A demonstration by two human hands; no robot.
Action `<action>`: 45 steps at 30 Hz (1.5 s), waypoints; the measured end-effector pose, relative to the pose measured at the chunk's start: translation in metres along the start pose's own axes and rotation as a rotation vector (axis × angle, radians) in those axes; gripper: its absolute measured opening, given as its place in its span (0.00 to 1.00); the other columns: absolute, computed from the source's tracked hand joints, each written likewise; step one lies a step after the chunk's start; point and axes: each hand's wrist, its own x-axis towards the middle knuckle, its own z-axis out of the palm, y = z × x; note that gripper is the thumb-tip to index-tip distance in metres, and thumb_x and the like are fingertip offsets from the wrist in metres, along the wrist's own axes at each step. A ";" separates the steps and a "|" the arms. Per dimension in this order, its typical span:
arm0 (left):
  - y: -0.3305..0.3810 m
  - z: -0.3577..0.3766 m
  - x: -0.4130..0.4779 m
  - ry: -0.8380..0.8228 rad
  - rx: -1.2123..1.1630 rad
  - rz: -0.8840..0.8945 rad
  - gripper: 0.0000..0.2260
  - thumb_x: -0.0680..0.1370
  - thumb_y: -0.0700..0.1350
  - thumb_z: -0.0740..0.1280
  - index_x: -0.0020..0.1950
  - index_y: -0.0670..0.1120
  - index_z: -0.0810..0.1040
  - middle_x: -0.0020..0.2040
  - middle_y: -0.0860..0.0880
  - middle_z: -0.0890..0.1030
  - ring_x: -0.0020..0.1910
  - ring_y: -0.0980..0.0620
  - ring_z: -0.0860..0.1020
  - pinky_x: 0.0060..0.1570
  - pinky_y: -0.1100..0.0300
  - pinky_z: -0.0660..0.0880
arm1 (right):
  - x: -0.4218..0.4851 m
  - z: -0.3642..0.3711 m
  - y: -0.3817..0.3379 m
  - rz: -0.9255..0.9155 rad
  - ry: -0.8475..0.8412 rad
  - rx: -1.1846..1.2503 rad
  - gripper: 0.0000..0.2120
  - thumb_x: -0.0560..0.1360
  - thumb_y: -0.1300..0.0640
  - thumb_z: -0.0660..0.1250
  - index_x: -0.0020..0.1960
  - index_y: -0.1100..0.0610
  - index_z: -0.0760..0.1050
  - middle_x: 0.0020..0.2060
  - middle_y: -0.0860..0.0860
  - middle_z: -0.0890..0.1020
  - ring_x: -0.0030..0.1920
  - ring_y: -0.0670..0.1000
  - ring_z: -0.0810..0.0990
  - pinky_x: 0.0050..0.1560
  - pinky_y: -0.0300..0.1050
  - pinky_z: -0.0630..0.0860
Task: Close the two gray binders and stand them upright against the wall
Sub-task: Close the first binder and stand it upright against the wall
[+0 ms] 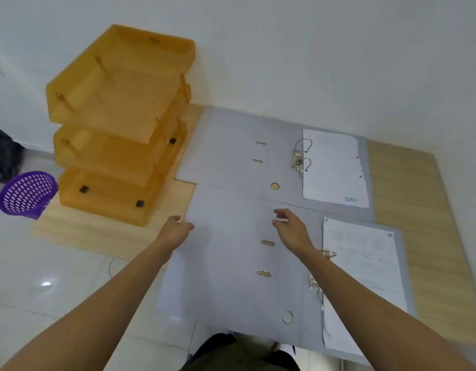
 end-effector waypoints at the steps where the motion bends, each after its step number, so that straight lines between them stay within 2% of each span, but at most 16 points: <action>1: -0.001 0.003 -0.001 0.020 0.033 0.009 0.30 0.80 0.44 0.65 0.80 0.42 0.59 0.77 0.41 0.68 0.71 0.39 0.71 0.63 0.50 0.71 | -0.003 0.002 0.001 -0.029 -0.007 -0.041 0.20 0.81 0.57 0.61 0.72 0.55 0.70 0.71 0.53 0.73 0.67 0.54 0.74 0.64 0.46 0.71; 4: -0.011 0.009 0.004 0.074 0.143 0.040 0.30 0.79 0.44 0.65 0.80 0.42 0.61 0.77 0.42 0.64 0.72 0.38 0.69 0.67 0.46 0.72 | -0.006 0.017 0.014 0.001 -0.102 -0.129 0.25 0.82 0.58 0.60 0.78 0.54 0.62 0.78 0.52 0.63 0.77 0.54 0.63 0.73 0.44 0.61; 7: -0.022 0.013 0.006 0.118 0.158 0.049 0.28 0.78 0.45 0.65 0.78 0.43 0.65 0.74 0.41 0.67 0.70 0.38 0.70 0.65 0.45 0.73 | -0.011 0.027 0.025 0.040 -0.142 -0.158 0.29 0.82 0.58 0.61 0.80 0.53 0.58 0.82 0.49 0.53 0.81 0.52 0.53 0.77 0.46 0.54; 10: -0.028 0.007 0.006 0.107 -0.053 0.034 0.20 0.79 0.46 0.67 0.71 0.43 0.72 0.67 0.42 0.77 0.59 0.43 0.78 0.52 0.52 0.77 | -0.013 0.035 0.027 0.043 -0.186 -0.181 0.29 0.82 0.57 0.60 0.81 0.53 0.55 0.82 0.49 0.48 0.81 0.50 0.49 0.76 0.45 0.52; 14: -0.030 -0.006 0.002 0.049 -0.128 0.146 0.05 0.81 0.47 0.67 0.55 0.49 0.80 0.56 0.47 0.85 0.47 0.51 0.83 0.42 0.59 0.77 | -0.013 0.041 0.020 0.050 -0.218 -0.174 0.30 0.82 0.53 0.60 0.81 0.51 0.53 0.82 0.48 0.45 0.81 0.49 0.47 0.76 0.45 0.52; 16: -0.027 -0.014 -0.003 0.037 -0.163 0.174 0.07 0.81 0.47 0.67 0.57 0.49 0.80 0.54 0.48 0.85 0.51 0.48 0.84 0.45 0.56 0.79 | -0.012 0.043 0.009 0.061 -0.211 -0.140 0.30 0.82 0.51 0.60 0.81 0.51 0.54 0.82 0.48 0.47 0.81 0.49 0.48 0.76 0.46 0.52; 20: -0.021 -0.035 -0.014 -0.063 -0.188 0.162 0.13 0.81 0.47 0.67 0.65 0.45 0.78 0.59 0.46 0.84 0.56 0.43 0.84 0.58 0.45 0.80 | -0.017 0.052 -0.013 0.047 -0.236 -0.092 0.30 0.82 0.49 0.60 0.81 0.50 0.55 0.82 0.49 0.50 0.81 0.50 0.50 0.77 0.48 0.52; 25: 0.000 -0.052 -0.041 -0.317 -0.178 0.204 0.17 0.80 0.52 0.68 0.68 0.51 0.78 0.59 0.54 0.87 0.55 0.52 0.86 0.53 0.53 0.81 | -0.036 0.055 -0.035 -0.035 -0.284 -0.021 0.29 0.81 0.46 0.60 0.80 0.45 0.57 0.82 0.48 0.53 0.81 0.50 0.52 0.76 0.46 0.53; 27: 0.012 -0.045 -0.055 -0.422 -0.212 0.201 0.19 0.80 0.56 0.67 0.69 0.51 0.78 0.60 0.53 0.86 0.57 0.50 0.86 0.54 0.53 0.82 | -0.048 0.052 -0.045 -0.088 -0.296 0.019 0.28 0.81 0.44 0.60 0.79 0.43 0.58 0.81 0.47 0.55 0.81 0.48 0.51 0.76 0.46 0.53; 30: 0.034 -0.025 -0.083 -0.539 -0.336 0.173 0.20 0.79 0.61 0.65 0.66 0.51 0.81 0.62 0.48 0.86 0.59 0.47 0.85 0.49 0.55 0.84 | -0.067 0.045 -0.060 -0.177 -0.309 0.058 0.28 0.80 0.41 0.60 0.78 0.40 0.59 0.81 0.44 0.57 0.81 0.46 0.52 0.79 0.49 0.54; 33: 0.053 -0.003 -0.107 -0.604 -0.397 0.246 0.24 0.79 0.65 0.61 0.69 0.54 0.79 0.65 0.47 0.84 0.63 0.45 0.83 0.53 0.53 0.83 | -0.084 0.031 -0.075 -0.269 -0.290 0.105 0.28 0.78 0.36 0.59 0.77 0.37 0.59 0.80 0.43 0.58 0.80 0.44 0.53 0.79 0.53 0.56; 37: 0.074 0.044 -0.142 -0.590 -0.376 0.319 0.29 0.78 0.71 0.52 0.68 0.56 0.78 0.63 0.47 0.85 0.61 0.46 0.84 0.51 0.52 0.84 | -0.108 -0.003 -0.084 -0.371 -0.272 0.186 0.29 0.76 0.31 0.56 0.76 0.32 0.57 0.79 0.41 0.61 0.79 0.46 0.58 0.75 0.60 0.63; 40: 0.077 0.086 -0.163 -0.510 -0.369 0.390 0.30 0.77 0.72 0.51 0.70 0.58 0.76 0.67 0.51 0.82 0.64 0.49 0.81 0.60 0.50 0.80 | -0.123 -0.029 -0.082 -0.375 -0.250 0.289 0.31 0.73 0.28 0.56 0.75 0.29 0.54 0.79 0.38 0.60 0.78 0.46 0.61 0.74 0.60 0.66; 43: 0.073 0.140 -0.178 -0.399 -0.232 0.531 0.26 0.81 0.66 0.51 0.74 0.57 0.71 0.71 0.55 0.72 0.69 0.52 0.74 0.57 0.59 0.75 | -0.132 -0.058 -0.069 -0.338 -0.204 0.367 0.33 0.72 0.27 0.57 0.74 0.26 0.50 0.79 0.39 0.59 0.77 0.47 0.62 0.73 0.59 0.68; 44: 0.071 0.158 -0.182 -0.372 -0.147 0.579 0.24 0.84 0.61 0.50 0.79 0.56 0.64 0.75 0.56 0.67 0.75 0.53 0.68 0.61 0.64 0.72 | -0.135 -0.069 -0.062 -0.327 -0.175 0.374 0.34 0.72 0.28 0.58 0.75 0.26 0.48 0.79 0.39 0.59 0.77 0.47 0.62 0.73 0.55 0.67; 45: 0.069 0.172 -0.184 -0.362 -0.078 0.634 0.23 0.86 0.56 0.48 0.81 0.57 0.56 0.78 0.61 0.59 0.78 0.61 0.61 0.64 0.72 0.67 | -0.136 -0.076 -0.057 -0.317 -0.144 0.374 0.36 0.73 0.30 0.60 0.76 0.28 0.46 0.79 0.39 0.59 0.77 0.47 0.62 0.72 0.51 0.66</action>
